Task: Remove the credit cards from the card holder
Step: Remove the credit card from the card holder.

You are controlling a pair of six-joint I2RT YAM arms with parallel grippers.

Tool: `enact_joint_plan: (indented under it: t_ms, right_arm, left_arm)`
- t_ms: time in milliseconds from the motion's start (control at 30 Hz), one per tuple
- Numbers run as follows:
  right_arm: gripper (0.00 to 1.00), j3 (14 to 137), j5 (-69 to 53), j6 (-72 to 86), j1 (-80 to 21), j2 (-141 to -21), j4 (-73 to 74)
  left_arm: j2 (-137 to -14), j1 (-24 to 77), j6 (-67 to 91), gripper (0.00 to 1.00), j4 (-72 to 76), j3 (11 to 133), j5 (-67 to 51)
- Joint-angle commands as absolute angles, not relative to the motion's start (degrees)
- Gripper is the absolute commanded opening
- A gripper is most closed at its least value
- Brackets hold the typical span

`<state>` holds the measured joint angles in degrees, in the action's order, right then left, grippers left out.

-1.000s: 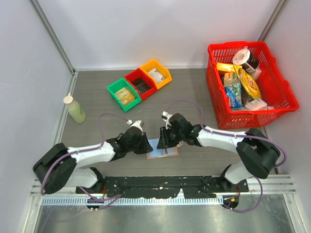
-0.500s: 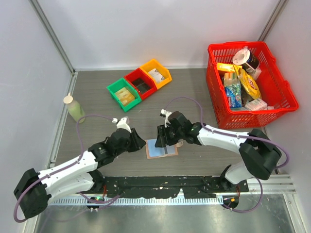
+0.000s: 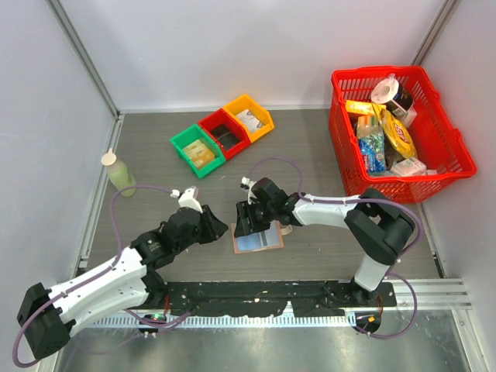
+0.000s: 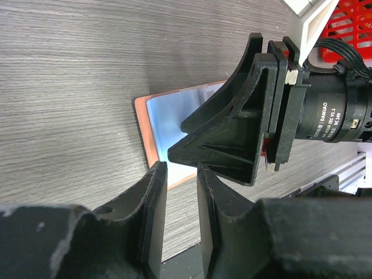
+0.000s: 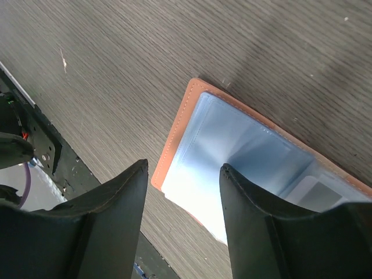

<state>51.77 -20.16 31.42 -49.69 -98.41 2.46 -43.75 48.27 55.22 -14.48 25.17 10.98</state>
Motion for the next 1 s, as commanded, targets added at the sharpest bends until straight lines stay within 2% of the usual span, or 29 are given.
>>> enact_joint_plan:
  t_ms: [0,267,500,633,833,967]
  right_arm:
    - [0.56,53.8,-18.9,31.1,-50.0,-95.6,3.7]
    - [0.52,53.8,-6.4,28.9,-49.9,-84.7,9.7]
    - [0.51,50.5,3.7,29.8,-49.0,-81.0,15.0]
    - [0.51,47.8,5.0,31.6,-48.8,-80.8,16.3]
    - [0.59,45.6,5.2,33.3,-48.8,-82.3,16.3]
    - [0.61,45.1,4.1,33.5,-48.8,-84.1,15.6]
  left_arm:
    - [-44.7,48.3,55.4,0.29,-12.2,26.6,10.2]
    - [-53.9,48.3,54.6,0.21,-6.2,30.2,4.2]
    - [-65.5,48.3,52.7,0.18,-2.3,33.8,-2.2]
    - [-72.0,48.3,51.2,0.18,-3.1,34.7,-3.7]
    - [-78.0,48.3,49.8,0.19,-4.8,34.7,-4.4]
    - [-79.5,48.3,49.0,0.19,-6.5,34.2,-2.9]
